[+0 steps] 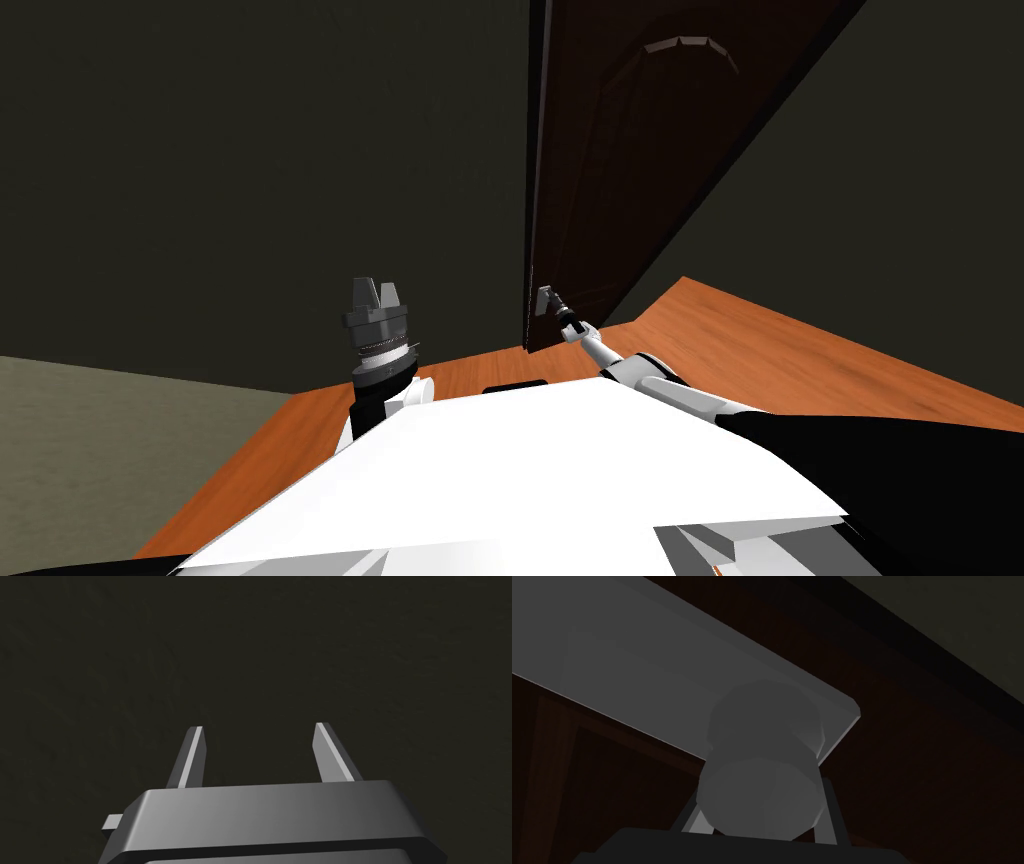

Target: Pull the door open

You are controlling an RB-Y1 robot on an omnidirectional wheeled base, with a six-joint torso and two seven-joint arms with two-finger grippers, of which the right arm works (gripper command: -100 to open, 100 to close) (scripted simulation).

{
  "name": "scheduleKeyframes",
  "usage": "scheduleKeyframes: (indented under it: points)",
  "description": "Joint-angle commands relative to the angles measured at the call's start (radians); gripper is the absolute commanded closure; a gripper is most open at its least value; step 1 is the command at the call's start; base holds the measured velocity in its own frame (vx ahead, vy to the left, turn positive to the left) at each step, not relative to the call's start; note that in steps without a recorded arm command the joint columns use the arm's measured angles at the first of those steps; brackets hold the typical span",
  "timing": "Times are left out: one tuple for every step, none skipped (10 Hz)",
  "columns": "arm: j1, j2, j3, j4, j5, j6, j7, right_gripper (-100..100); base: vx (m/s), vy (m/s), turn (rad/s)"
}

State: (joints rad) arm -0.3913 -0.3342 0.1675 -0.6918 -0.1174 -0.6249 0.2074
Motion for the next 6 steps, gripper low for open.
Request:
scheduleKeyframes:
  points:
    - [-0.001,0.007,-0.007,-0.008,-0.027,0.003,-0.050,100,-0.051,-0.051,0.176]
    - [-0.001,0.007,-0.007,-0.008,-0.027,0.003,-0.056,100,-0.049,-0.045,0.074]
    - [0.001,0.009,-0.012,-0.011,-0.045,0.007,-0.092,100,-0.056,-0.041,0.083]
    - [0.003,0.012,-0.018,-0.014,-0.063,0.011,-0.119,100,-0.065,-0.068,0.167]
    - [0.003,0.012,-0.018,-0.014,-0.063,0.011,-0.127,100,-0.053,-0.054,0.083]
    - [0.004,0.014,-0.023,-0.017,-0.081,0.015,-0.164,100,-0.056,-0.043,0.098]
